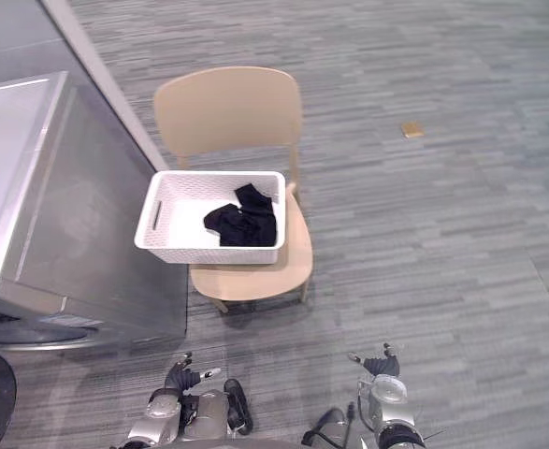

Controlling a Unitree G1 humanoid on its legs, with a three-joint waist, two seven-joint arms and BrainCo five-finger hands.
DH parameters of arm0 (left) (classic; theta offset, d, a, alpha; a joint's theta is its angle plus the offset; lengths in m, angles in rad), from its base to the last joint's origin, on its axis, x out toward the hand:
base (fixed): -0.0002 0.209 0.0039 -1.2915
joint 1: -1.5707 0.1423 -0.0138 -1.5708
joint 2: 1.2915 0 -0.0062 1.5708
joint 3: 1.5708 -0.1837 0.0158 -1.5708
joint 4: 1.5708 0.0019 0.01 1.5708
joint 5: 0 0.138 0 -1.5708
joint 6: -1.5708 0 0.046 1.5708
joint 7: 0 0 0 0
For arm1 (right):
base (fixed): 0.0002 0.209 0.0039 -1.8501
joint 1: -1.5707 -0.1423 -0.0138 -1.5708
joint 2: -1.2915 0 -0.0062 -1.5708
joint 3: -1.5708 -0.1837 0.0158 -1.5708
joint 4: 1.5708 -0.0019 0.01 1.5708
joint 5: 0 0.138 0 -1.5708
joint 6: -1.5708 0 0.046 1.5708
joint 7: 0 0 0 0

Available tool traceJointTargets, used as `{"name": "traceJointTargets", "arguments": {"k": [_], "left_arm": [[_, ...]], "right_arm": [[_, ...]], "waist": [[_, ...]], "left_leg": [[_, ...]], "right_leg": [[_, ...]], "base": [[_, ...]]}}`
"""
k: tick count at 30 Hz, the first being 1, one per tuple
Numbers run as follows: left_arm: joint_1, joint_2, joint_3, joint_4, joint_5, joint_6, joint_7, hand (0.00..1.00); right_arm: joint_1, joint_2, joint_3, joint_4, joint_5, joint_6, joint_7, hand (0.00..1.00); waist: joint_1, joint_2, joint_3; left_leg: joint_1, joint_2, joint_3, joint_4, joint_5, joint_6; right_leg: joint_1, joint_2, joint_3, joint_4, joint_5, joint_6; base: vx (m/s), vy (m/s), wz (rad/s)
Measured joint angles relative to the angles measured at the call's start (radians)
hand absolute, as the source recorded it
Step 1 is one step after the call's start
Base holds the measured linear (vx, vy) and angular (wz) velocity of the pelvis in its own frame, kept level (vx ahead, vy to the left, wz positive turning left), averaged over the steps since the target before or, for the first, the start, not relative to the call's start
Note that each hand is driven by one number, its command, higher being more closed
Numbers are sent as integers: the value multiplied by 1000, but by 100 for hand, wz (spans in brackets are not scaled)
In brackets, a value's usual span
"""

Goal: Pick up the laundry basket with both hands and put the clothes into the washing machine.

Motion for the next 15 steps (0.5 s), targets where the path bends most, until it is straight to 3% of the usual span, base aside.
{"name": "traceJointTargets", "arguments": {"k": [3, 5, 6, 7, 8, 9, 10, 11, 13, 14, 15], "left_arm": [[1, 10, 5, 18, -2, -2, 1, 0], [1, 10, 3, 31, -3, -1, 0, 0], [2, 16, 3, 41, -3, -2, 0, 0], [3, 28, -2, 47, -3, -1, 0, 0], [1, 28, 0, 47, -6, -1, 1, 0], [0, 41, 3, 48, -8, 0, 11, 0], [1, 46, 2, 49, -8, 1, 18, 0], [8, 49, 3, 50, -8, 1, 22, 0], [12, 49, 2, 49, -8, 0, 21, 0], [12, 64, -1, 47, -7, -2, 20, 0], [8, 47, -4, 57, -5, 0, 20, 0]], "right_arm": [[-4, 7, 0, -1, -2, 0, -2, 0], [-3, 1, 0, -17, -3, 1, -10, 0], [9, -4, 1, -36, -3, 3, -18, 0], [14, -9, 5, -55, -3, 12, -18, 0], [18, -8, 10, -74, -3, 12, -19, 0], [20, -8, 28, -103, -5, 12, -20, 0], [24, -8, 35, -129, -7, 12, -21, 0], [36, -10, 45, -223, -14, 9, -32, 0], [47, -12, 45, -278, -21, 2, -44, 0], [71, -12, 45, -342, -35, -6, -49, 0], [78, -34, 41, -363, -50, -15, -53, 0]], "waist": [[0, -5, -4], [-9, -13, -1], [-27, -28, 4], [-39, -37, 8], [-48, -40, 12], [-54, -41, 16], [-58, -46, 16], [-81, -46, 15], [-85, -49, 14], [-88, -86, 1], [-103, -55, 2]], "left_leg": [[23, -26, -19, -29, 0, 6], [74, -65, -21, -69, -11, 22], [110, -96, -34, -80, -29, 45], [141, -110, -68, -83, -67, 54], [148, -113, -88, -81, -89, 58], [149, -112, -113, -72, -101, 62], [152, -112, -125, -70, -105, 65], [155, -110, -169, -71, -112, 61], [152, -115, -196, -68, -105, 47], [135, -145, -233, -57, -112, 30], [135, -136, -278, -48, -113, 22]], "right_leg": [[24, -34, -35, 70, 1, 6], [-3, -131, -19, 279, -14, 28], [-46, -222, 43, 483, 0, 6], [-136, -270, 187, 660, 70, -97], [-200, -259, 301, 737, 26, -88], [-269, -200, 424, 770, -76, -42], [-297, -159, 478, 761, -114, -30], [-338, -24, 629, 607, -177, 9], [-340, 52, 720, 446, -175, 26], [-334, 88, 779, 283, -88, 43], [-315, 87, 746, 286, -103, 49]], "base": [[55, 129, 58], [53, 167, 48], [102, 97, 68], [119, 72, 69], [110, 17, 63], [69, 1, 46], [105, -29, 84], [105, -45, 81], [101, -87, 82], [116, -137, 108], [210, -150, 103]]}}
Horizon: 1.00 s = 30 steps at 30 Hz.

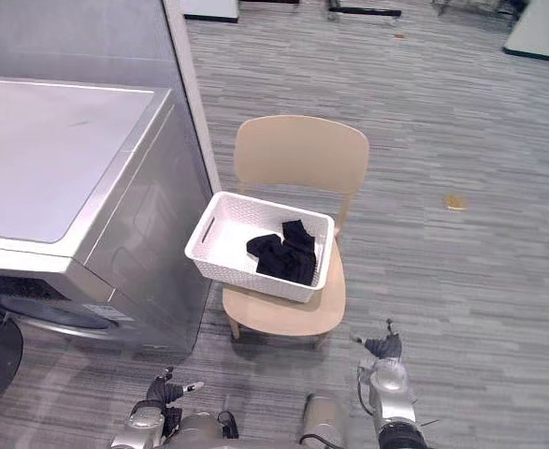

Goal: Pick up the laundry basket with both hands and put the clothes into the washing machine.

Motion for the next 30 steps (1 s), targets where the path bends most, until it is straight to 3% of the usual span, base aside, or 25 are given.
{"name": "traceJointTargets", "arguments": {"k": [3, 7, 11, 14, 20, 22, 24, 28, 30], "left_arm": [[19, -17, -13, -10, -1, -3, 1, 0], [24, -22, -21, -11, -1, -3, -2, 0], [32, -19, -23, -22, 0, -12, -2, 0], [34, -13, -27, -35, 0, -21, -2, 0], [32, -7, -36, -64, -3, -54, -3, 0], [24, -5, -36, -86, -4, -67, -2, 0], [5, 3, -36, -89, -14, -76, 0, 0], [-10, 35, -35, -90, -42, -77, 19, 0], [-9, 37, -37, -89, -67, -77, 21, 0]], "right_arm": [[-9, -10, 9, -112, -34, 0, 2, 0], [-5, -67, 30, -278, -100, -14, 14, 0], [-26, -169, 92, -299, -173, -33, 33, 0], [-80, -225, 209, -273, -209, -46, 73, 0], [-379, -360, 433, 55, -272, -53, 105, 0], [-458, -390, 454, 131, -287, -52, 104, 0], [-566, -449, 486, 220, -310, -51, 101, 0], [-726, -527, 514, 356, -332, -28, 97, 0], [-783, -550, 519, 398, -335, -14, 91, 0]], "waist": [[2, 53, -18], [-3, 56, -22], [9, 54, -26], [25, 54, -27], [59, 70, -7], [78, 78, 25], [95, 110, 71], [110, 125, 171], [124, 131, 193]], "left_leg": [[-34, 35, -31, -8, 12, -22], [-29, 56, -79, -36, 30, -51], [-20, 55, -120, -61, 37, -57], [-51, 46, -139, -78, 71, -55], [-182, 30, -208, -93, 141, -54], [-210, 24, -220, -93, 160, -50], [-267, 20, -260, -90, 165, -50], [-355, 5, -297, -112, 218, -42], [-398, 0, -306, -134, 251, -41]], "right_leg": [[3, 25, -32, -42, 5, -12], [48, 47, -97, -92, 12, -22], [91, 40, -142, -132, 13, -22], [90, 35, -167, -180, 46, -22], [34, 26, -247, -253, 114, -38], [15, 25, -256, -253, 126, -44], [-23, 20, -286, -250, 133, -50], [-111, 4, -314, -218, 142, -51], [-160, -7, -323, -214, 158, -58]], "base": [[198, -92, 31], [126, -91, 26], [56, -19, 36], [-7, 16, 24], [-87, -4, 37], [-166, -8, 28], [-220, 0, 38], [-201, -3, 30], [-168, 8, 15]]}}
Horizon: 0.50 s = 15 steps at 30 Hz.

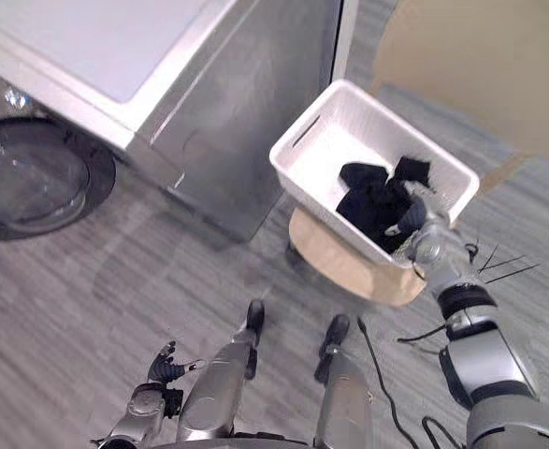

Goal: Pick up the laundry basket with both hands and put the clothes into the washing machine.

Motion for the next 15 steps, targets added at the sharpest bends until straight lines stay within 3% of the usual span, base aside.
{"name": "traceJointTargets", "arguments": {"k": [2, 8, 9, 15], "left_arm": [[-4, 0, -1, -14, -6, -3, 1, 0], [-76, -18, -52, -31, -46, -19, 6, 0], [-95, -20, -64, -31, -48, -22, 5, 0], [-145, -61, -76, -51, -51, -33, 11, 0]], "right_arm": [[-48, -22, 27, 36, 1, 3, -8, 0], [-165, -75, 125, 99, 0, 6, -11, 0], [-177, -76, 133, 99, -2, 9, -14, 100], [-228, -72, 200, 90, -9, 14, -51, 100]], "waist": [[11, 3, 3], [44, 46, 27], [58, 47, 31], [66, 46, 40]], "left_leg": [[-39, -2, -7, -15, 24, 0], [-149, -18, -52, -71, 98, -3], [-159, -19, -52, -87, 111, -8], [-169, -30, -66, -135, 139, -14]], "right_leg": [[-45, -2, -4, 0, 13, -4], [-172, -26, -38, 38, 24, -10], [-197, -33, -38, 54, 19, -13], [-256, -65, -43, 141, -28, -14]], "base": [[-116, 6, 7], [-61, -26, 17], [-27, -60, 7], [-19, -74, 13]]}}
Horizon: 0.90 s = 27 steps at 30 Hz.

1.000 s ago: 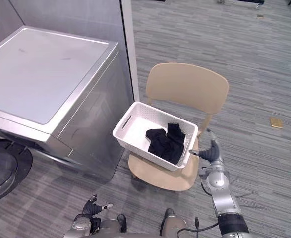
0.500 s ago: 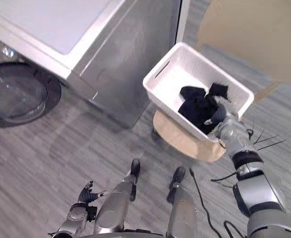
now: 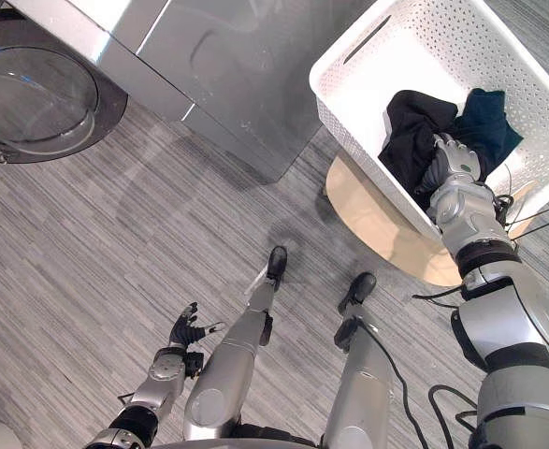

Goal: Pick up the laundry basket with both hands and put the clothes into the washing machine.

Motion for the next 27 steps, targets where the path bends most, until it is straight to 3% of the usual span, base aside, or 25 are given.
{"name": "traceJointTargets", "arguments": {"k": [7, 12, 17, 20, 22, 27], "left_arm": [[-15, -14, -29, -2, 1, 3, 8, 0], [-12, -11, -28, -3, 2, 6, 8, 0], [13, 12, -16, -9, 10, 25, 8, 0], [54, 24, -16, 1, 14, 36, 7, 0], [68, 24, -6, 22, 23, 51, 5, 0], [111, 24, 20, 50, 51, 70, -11, 0]], "right_arm": [[3, 32, -17, -47, 31, 5, -4, 100], [95, 58, -148, -183, 81, 8, -5, 100], [184, 80, -304, -451, 124, 4, -39, 100], [275, 137, -377, -619, 139, -5, -56, 100], [395, 226, -455, -735, 156, -12, -57, 100], [628, 432, -507, -951, 225, -38, -47, 100]], "waist": [[-4, -3, 1], [-18, -11, 6], [-44, -34, 9], [-64, -64, -23], [-73, -86, -56], [-95, -96, -155]], "left_leg": [[20, -1, -1, -1, 7, -2], [112, 4, -3, -35, 16, 1], [213, 19, 0, -84, 21, 4], [245, 19, 5, -89, 19, 5], [280, 19, 4, -90, 16, 9], [353, 19, 5, -90, -9, 13]], "right_leg": [[6, -7, 3, 32, -14, -4], [100, 4, -1, -3, -11, -2], [202, 30, 1, -66, 2, 12], [238, 36, 6, -91, 5, 17], [282, 40, 2, -110, 6, 19], [371, 49, 2, -150, 4, 30]], "base": [[-14, -66, 2], [-6, -46, 2], [-7, -45, -3], [51, -33, -7], [104, -41, 4], [71, -20, 1]]}}
